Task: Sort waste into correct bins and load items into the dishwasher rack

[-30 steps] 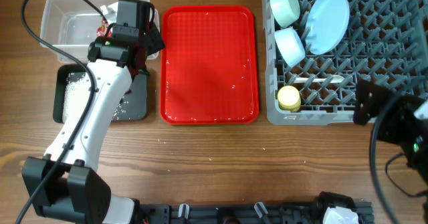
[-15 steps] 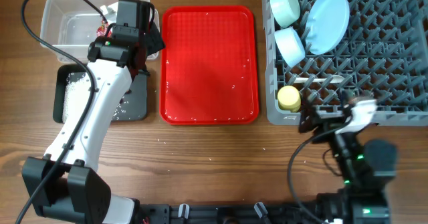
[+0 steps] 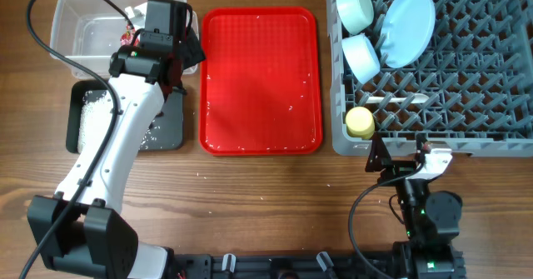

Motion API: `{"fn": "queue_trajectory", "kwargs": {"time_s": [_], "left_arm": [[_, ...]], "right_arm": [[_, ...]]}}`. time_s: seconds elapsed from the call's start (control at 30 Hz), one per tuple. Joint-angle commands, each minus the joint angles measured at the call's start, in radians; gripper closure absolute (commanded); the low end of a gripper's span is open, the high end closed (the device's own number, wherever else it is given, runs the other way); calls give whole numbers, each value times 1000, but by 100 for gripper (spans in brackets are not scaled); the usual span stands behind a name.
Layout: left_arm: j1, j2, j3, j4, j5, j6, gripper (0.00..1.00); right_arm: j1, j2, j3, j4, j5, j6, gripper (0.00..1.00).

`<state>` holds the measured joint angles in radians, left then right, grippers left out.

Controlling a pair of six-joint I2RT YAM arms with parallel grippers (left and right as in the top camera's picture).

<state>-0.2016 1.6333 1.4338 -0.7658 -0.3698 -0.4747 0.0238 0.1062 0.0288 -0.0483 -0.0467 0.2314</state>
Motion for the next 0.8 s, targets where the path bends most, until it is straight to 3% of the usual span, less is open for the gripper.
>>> {"fn": "queue_trajectory", "kwargs": {"time_s": [0.0, 0.77], "left_arm": [[3, -5, 8, 0, -17, 15, 0], [3, -5, 8, 0, -17, 15, 0]], "right_arm": [[5, -69, -23, 52, -3, 65, 0], [5, -88, -24, 51, -3, 67, 0]]}}
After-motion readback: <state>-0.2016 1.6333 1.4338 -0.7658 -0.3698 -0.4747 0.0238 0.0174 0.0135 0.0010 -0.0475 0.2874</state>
